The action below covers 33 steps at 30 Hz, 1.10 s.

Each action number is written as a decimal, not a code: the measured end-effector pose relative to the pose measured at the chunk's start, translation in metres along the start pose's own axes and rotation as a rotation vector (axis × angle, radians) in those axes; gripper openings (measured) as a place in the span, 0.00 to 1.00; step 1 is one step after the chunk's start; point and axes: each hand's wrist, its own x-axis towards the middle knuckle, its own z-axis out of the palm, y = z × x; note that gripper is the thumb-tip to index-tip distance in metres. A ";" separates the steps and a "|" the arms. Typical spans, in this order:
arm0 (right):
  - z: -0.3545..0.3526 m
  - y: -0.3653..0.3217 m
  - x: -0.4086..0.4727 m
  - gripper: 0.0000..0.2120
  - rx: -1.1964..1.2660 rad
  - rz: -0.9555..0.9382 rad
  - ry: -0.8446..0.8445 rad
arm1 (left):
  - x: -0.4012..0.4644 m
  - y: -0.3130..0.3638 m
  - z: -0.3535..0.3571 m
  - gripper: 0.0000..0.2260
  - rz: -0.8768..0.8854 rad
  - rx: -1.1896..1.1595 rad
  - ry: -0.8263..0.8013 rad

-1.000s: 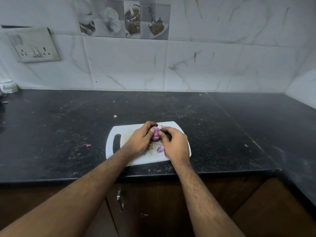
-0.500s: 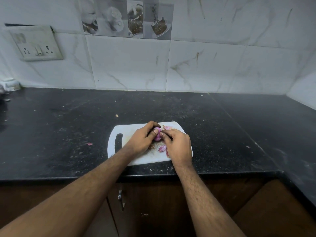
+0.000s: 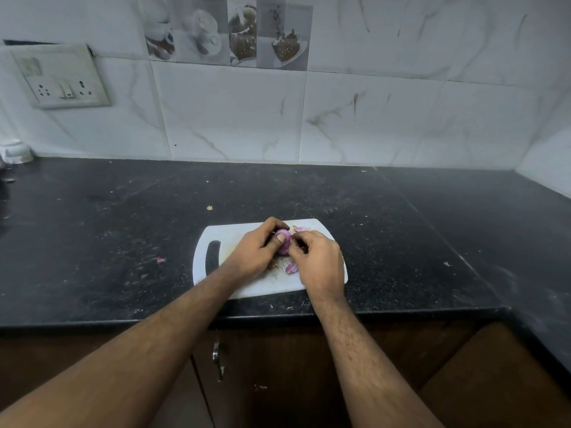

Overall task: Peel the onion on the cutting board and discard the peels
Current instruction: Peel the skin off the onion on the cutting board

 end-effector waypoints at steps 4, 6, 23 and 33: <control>0.001 0.004 0.004 0.09 -0.037 0.117 0.021 | 0.000 -0.002 0.001 0.06 -0.027 0.006 0.004; -0.001 0.005 0.003 0.07 0.034 0.176 0.052 | 0.001 -0.003 0.001 0.06 -0.044 0.005 0.023; -0.004 0.004 0.002 0.06 0.174 0.063 -0.120 | 0.007 -0.008 0.002 0.15 -0.138 -0.181 0.088; -0.002 0.008 0.005 0.09 0.128 0.085 -0.092 | 0.006 -0.009 0.001 0.15 -0.062 -0.080 0.019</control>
